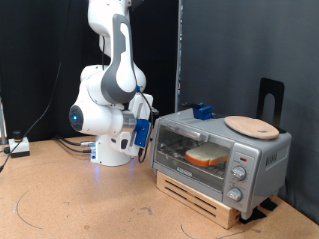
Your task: Make a piece of toast with the oven
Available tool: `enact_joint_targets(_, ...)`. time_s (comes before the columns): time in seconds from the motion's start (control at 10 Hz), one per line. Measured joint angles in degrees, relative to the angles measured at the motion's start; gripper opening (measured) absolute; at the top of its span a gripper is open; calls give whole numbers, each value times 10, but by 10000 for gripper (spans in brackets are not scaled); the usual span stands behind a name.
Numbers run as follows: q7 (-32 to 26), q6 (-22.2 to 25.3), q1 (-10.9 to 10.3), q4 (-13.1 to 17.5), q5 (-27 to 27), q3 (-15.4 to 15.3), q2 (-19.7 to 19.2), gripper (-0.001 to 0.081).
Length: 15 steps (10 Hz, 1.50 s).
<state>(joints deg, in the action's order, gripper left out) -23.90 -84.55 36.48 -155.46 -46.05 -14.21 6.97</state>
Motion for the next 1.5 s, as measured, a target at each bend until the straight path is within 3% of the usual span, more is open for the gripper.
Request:
enact_joint_targets(0.4, 2, -20, 10, -1, 6, 5, 6, 807)
enact_joint_targets(0.8, 11, -44, 48, 43, 92, 36, -11, 807)
enact_joint_targets(1.0, 20, -44, 54, 51, 105, 37, -15, 807)
enact_joint_targets(1.1, 7, -22, 54, 55, 105, 39, -18, 807)
enact_joint_targets(1.3, -8, 12, 60, 89, 119, 51, -47, 807)
enact_joint_targets(1.5, -10, 31, 63, 141, 144, 58, -92, 807)
